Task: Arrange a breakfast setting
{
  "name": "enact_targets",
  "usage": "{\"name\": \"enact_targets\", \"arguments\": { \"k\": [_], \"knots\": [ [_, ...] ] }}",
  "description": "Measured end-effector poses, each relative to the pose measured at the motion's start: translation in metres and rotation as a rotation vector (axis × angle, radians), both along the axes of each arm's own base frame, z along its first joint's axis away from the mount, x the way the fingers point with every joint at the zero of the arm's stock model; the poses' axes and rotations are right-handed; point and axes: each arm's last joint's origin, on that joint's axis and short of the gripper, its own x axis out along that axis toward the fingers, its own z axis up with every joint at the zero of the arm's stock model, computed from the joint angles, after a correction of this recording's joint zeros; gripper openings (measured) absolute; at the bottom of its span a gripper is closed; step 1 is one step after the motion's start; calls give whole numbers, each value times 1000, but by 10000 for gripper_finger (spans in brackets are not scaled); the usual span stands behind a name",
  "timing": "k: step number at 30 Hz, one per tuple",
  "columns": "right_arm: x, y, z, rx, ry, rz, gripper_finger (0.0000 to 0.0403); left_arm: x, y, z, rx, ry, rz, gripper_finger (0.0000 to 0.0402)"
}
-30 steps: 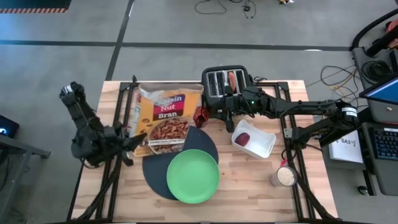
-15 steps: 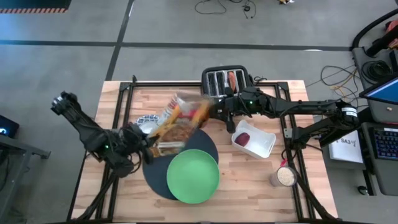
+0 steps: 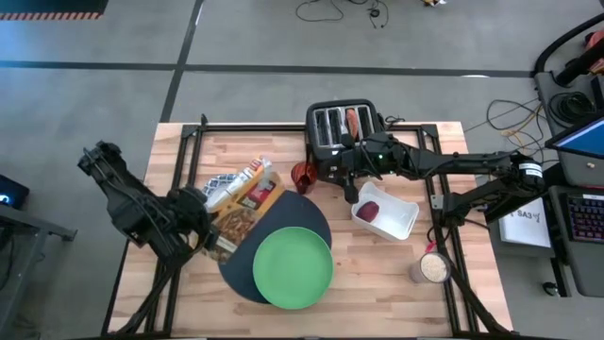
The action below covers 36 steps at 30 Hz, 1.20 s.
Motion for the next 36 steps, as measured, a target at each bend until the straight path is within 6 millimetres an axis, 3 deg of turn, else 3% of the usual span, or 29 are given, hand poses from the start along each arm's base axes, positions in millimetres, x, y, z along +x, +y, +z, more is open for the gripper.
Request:
{"name": "enact_targets", "arguments": {
  "k": [10,20,32,36],
  "knots": [
    [0,0,0,15,3,-4,199,-10,3,-7,30,12,-46,0],
    [2,0,-1,92,-6,-21,199,-11,-12,-13,241,-107,-126,0],
    [38,-6,-23,140,-120,47,199,1,-18,-12,616,-329,-128,0],
    [51,-9,-27,228,-186,30,199,1,-17,-9,757,-457,-101,0]
  ]
}}
